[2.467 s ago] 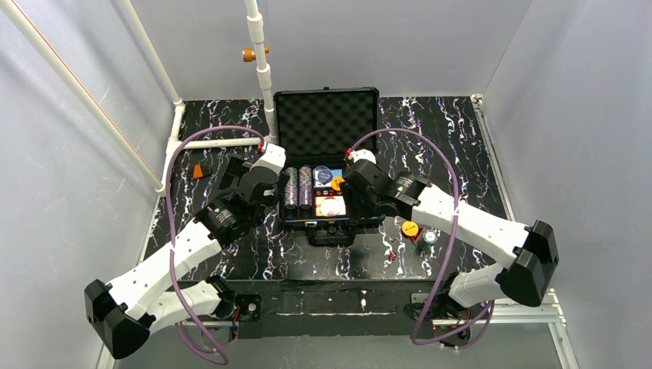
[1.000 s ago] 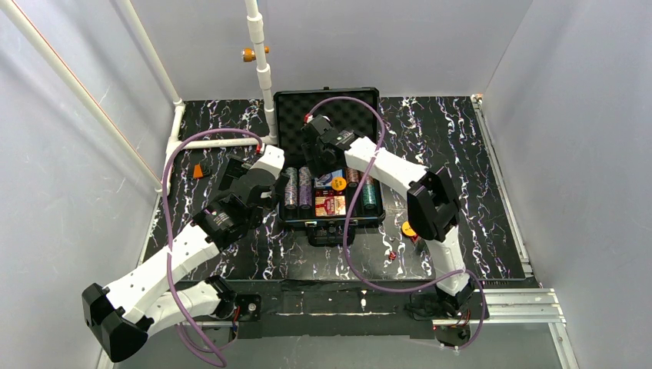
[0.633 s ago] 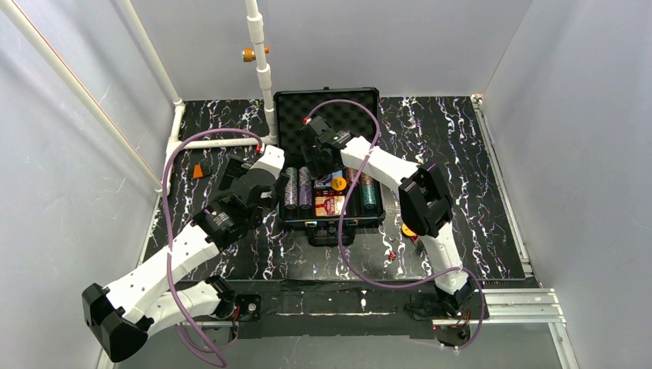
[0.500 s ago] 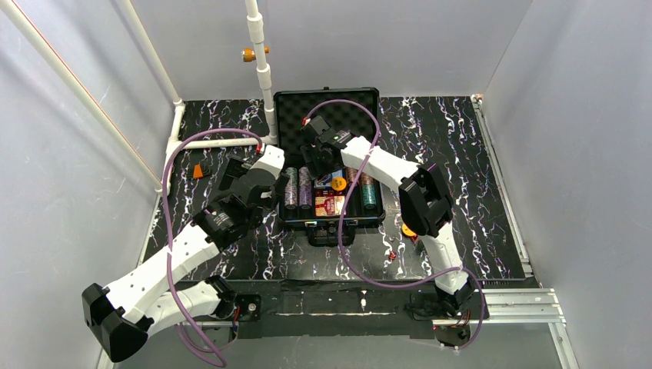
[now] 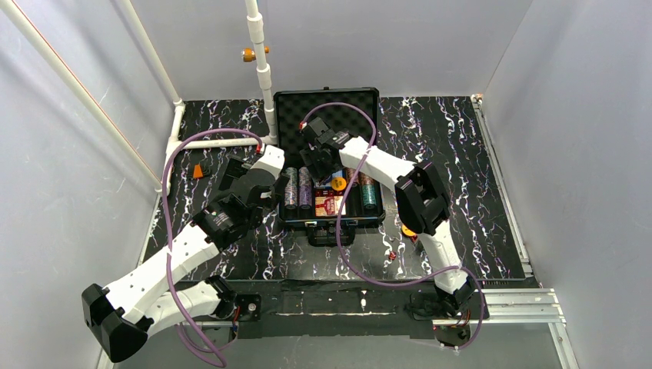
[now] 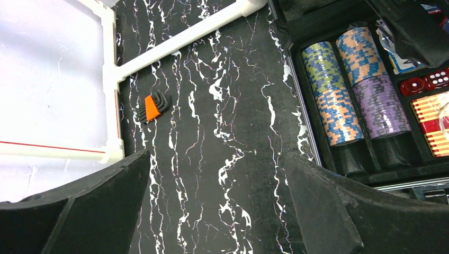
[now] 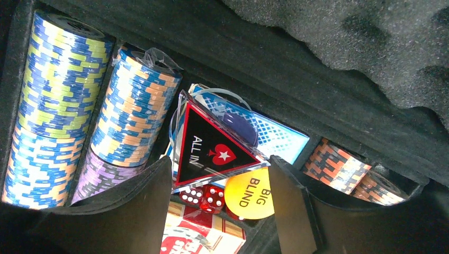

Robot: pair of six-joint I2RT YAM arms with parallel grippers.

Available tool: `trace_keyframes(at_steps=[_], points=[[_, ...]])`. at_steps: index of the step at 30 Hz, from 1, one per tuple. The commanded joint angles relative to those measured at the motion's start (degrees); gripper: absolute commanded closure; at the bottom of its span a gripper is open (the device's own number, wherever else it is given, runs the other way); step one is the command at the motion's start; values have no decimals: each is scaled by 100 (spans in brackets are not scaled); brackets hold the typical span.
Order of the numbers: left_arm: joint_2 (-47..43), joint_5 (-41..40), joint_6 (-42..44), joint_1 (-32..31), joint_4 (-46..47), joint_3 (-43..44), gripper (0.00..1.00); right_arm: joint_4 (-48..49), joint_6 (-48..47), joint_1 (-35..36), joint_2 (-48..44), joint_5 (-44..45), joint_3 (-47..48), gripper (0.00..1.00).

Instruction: Pack up texas hold em set

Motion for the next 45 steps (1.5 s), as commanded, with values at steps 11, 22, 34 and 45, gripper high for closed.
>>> trace_keyframes(at_steps=[11, 22, 34, 45], points=[[-82, 18, -55, -40, 82, -57, 2, -126, -405, -73, 64, 105, 366, 3], [9, 249, -166, -135, 115, -73, 2, -150, -254, -85, -733, 142, 16, 1], [103, 458, -233, -430, 187, -135, 2, -52, 1113, -98, -2911, 635, -2420, 2], [39, 379, -245, -478, 178, -151, 2, -213, 1761, -98, -4548, 1211, -3978, 1]])
